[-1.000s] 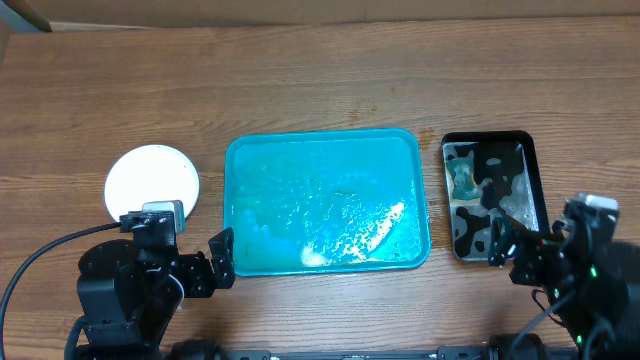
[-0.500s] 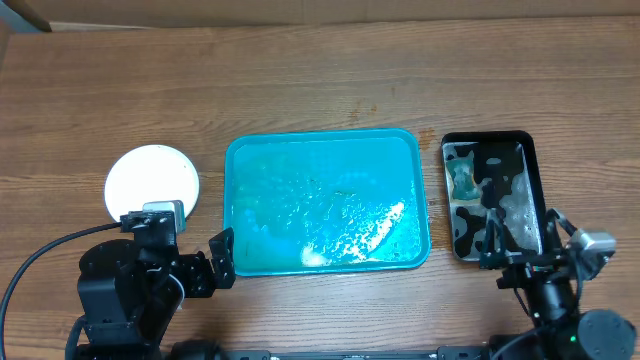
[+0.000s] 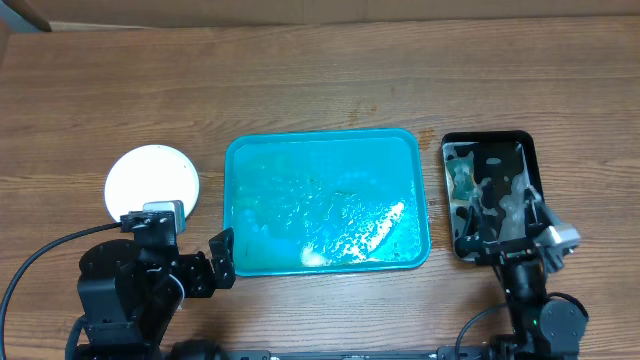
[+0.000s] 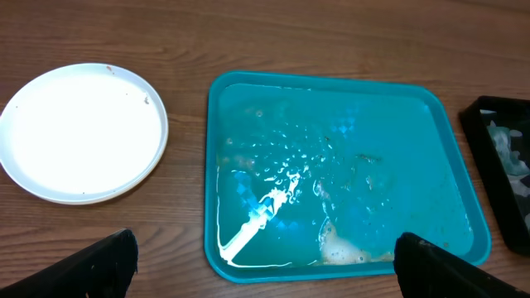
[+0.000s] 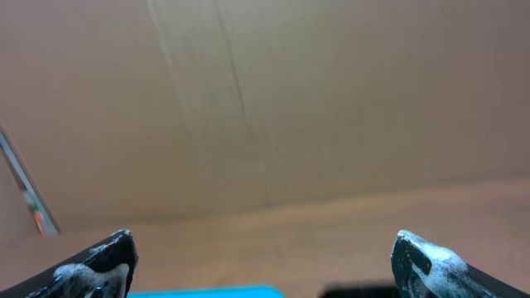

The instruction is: Clean dirty plates on tray and stack at the side

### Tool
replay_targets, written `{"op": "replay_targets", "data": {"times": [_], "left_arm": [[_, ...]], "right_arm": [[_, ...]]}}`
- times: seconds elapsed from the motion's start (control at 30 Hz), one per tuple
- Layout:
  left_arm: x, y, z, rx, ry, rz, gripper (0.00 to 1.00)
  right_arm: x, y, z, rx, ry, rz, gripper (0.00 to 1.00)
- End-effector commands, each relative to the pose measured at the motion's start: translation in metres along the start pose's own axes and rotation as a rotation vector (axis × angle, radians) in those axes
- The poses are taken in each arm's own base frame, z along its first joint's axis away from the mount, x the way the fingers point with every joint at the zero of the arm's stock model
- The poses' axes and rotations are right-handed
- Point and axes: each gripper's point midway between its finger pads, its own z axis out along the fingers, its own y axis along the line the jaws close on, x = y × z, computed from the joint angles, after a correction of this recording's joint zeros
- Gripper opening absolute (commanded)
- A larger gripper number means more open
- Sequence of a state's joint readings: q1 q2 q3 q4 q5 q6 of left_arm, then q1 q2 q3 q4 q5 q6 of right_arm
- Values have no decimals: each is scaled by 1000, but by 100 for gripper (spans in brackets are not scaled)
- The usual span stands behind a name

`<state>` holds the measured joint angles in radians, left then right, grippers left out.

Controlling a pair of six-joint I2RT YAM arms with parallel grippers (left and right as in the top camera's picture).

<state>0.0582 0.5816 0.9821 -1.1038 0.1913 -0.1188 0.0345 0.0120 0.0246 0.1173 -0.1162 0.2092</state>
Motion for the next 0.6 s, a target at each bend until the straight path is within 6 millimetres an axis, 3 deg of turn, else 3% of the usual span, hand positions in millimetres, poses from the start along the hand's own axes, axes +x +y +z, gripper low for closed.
{"op": "replay_targets", "data": {"times": [0.0,0.1,0.23,0.57], "left_arm": [[2,-2,0,13,2,31,100],[2,-2,0,13,2,31,100],[2,-2,0,13,2,31,100],[2,-2,0,13,2,30,100]], "right_arm": [[10,-2,0,6,24,4,100],[18,-6,-1,22,55,8,100],[53,-15,-6,61,197,29,100],[50,-14,-5,56,188,27,100]]}}
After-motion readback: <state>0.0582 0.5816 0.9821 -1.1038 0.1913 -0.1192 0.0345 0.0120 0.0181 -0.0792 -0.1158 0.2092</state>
